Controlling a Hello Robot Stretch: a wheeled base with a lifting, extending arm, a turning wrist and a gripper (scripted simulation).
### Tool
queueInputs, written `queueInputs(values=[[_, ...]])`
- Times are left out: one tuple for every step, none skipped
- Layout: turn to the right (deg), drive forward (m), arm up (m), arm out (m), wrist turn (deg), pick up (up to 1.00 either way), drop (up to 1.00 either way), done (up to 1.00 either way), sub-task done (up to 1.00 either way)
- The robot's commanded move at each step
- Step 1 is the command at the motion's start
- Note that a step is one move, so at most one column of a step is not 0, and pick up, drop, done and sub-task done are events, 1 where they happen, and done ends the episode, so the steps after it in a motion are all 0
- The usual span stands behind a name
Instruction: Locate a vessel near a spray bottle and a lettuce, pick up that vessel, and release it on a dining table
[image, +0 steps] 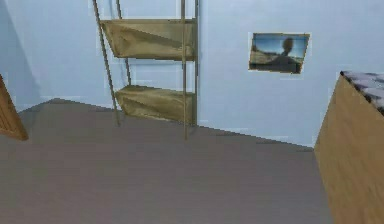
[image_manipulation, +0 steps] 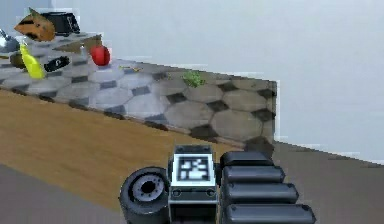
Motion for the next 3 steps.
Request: queueInputs(values=[[-45.0, 0.00, 0.00, 0.00, 0.0, 0.00, 0.00, 0.00, 0.00], [-18.0, 0.00, 0.00, 0.00, 0.0, 0.00, 0.00, 0.00, 0.00], [0.0, 1.00, 0.00, 0.00, 0.0, 0.00, 0.00, 0.00, 0.00]])
